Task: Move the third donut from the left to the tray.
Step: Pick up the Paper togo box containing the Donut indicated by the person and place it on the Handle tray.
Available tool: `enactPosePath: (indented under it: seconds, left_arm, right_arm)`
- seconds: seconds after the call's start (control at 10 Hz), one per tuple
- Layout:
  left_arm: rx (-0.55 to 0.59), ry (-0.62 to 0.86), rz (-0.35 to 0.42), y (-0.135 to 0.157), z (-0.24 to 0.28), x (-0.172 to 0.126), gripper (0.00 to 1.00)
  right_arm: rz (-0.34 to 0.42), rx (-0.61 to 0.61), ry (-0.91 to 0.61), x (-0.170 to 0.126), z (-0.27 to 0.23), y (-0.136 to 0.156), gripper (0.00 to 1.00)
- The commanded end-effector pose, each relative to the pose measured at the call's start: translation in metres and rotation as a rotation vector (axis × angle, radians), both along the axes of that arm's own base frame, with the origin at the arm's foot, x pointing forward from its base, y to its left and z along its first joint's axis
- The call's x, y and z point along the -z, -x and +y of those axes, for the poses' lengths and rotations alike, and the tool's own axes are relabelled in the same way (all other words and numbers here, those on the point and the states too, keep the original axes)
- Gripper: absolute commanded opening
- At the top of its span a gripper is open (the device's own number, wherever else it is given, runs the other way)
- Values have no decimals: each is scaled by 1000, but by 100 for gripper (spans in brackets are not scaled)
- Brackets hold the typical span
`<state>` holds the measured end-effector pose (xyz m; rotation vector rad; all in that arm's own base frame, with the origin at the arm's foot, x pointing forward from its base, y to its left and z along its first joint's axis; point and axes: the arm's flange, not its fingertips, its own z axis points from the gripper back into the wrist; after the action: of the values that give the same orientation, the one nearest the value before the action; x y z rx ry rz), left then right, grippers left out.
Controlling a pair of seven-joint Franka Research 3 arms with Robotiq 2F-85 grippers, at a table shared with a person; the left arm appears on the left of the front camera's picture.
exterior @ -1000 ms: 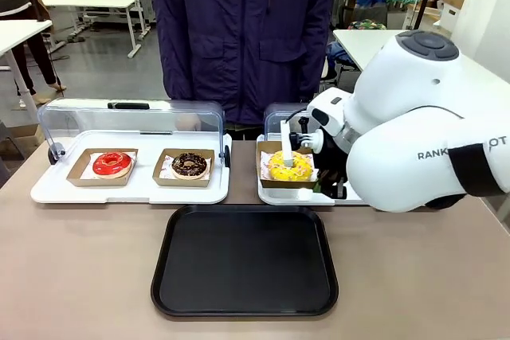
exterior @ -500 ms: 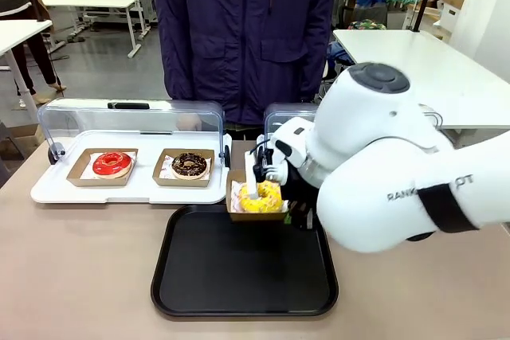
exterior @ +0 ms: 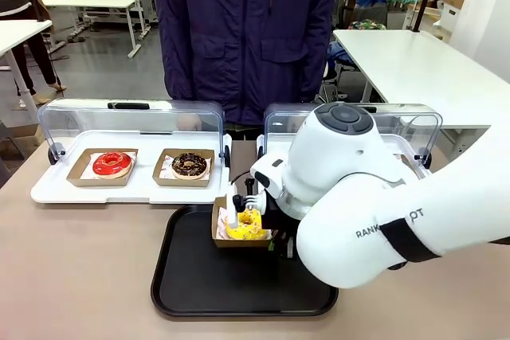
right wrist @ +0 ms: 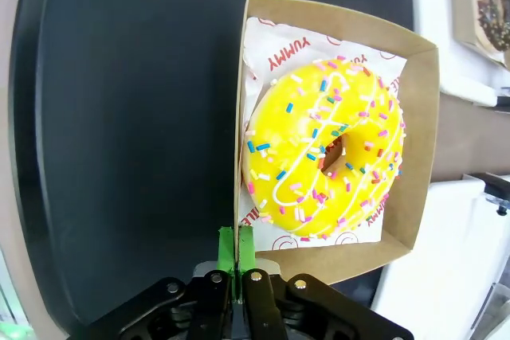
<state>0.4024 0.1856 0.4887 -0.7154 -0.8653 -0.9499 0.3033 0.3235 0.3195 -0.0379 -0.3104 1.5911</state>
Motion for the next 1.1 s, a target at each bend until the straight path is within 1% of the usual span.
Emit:
enactPosePath:
  seconds: [0.0,0.4,0.6,0.8,0.9,1.0]
  left_arm:
    - [10,1,-6,2,-1,-2,100]
    - [10,1,-6,2,-1,-2,100]
    - [10,1,-6,2,-1,-2,100]
    - [10,1,-6,2,-1,-2,100]
    - [10,1,-6,2,-1,-2,100]
    - [10,1,-6,2,-1,-2,100]
  right_arm:
    - [-26,30,2,11,3,20,2]
    - [0,50,37,18,6,31,2]
    - [33,59,53,21,5,29,2]
    - [48,57,55,22,2,26,2]
    - [44,53,52,20,1,27,2]
    - [50,43,54,19,0,27,45]
